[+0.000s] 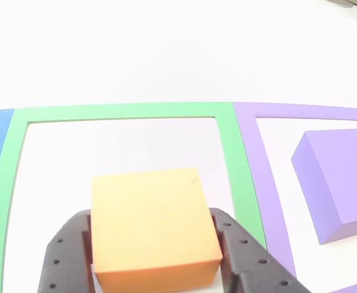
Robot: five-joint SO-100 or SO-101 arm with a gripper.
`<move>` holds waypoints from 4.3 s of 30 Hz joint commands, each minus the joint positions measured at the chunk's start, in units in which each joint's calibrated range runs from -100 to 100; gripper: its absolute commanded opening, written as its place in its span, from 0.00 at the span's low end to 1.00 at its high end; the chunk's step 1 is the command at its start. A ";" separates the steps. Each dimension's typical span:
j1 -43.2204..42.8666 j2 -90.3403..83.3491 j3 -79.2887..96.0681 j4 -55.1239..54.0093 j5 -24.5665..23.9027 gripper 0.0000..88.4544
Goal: Tower of hanoi
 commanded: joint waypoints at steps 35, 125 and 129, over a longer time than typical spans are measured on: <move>-0.25 -13.53 -0.12 5.41 0.36 0.32; -28.63 -31.86 13.06 4.52 0.36 0.35; -28.63 -24.92 10.78 0.06 0.36 0.35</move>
